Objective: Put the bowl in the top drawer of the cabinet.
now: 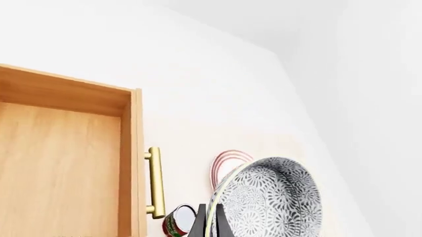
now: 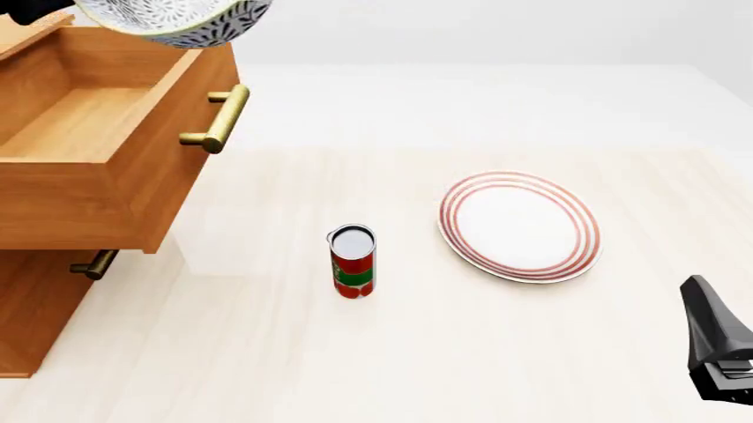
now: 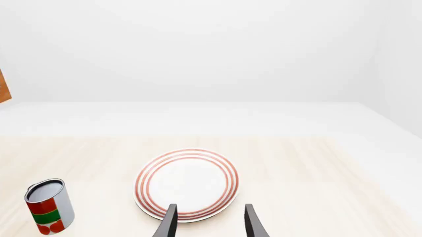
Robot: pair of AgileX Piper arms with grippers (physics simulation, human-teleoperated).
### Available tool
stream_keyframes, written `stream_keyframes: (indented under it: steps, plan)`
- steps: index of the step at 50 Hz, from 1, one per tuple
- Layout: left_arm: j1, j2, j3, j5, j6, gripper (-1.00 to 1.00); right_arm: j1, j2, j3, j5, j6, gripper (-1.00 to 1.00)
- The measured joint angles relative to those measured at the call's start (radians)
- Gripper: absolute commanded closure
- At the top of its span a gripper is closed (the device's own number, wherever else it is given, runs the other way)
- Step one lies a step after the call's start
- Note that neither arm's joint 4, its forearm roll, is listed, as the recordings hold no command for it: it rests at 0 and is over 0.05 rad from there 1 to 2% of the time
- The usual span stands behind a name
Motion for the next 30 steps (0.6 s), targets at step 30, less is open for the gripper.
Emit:
stream_keyframes:
  steps: [30]
  plan:
    - [0.216,0.028,-0.04,0.031,0.002,1.0,0.0,0.0,0.0,0.0,0.0,-1.0]
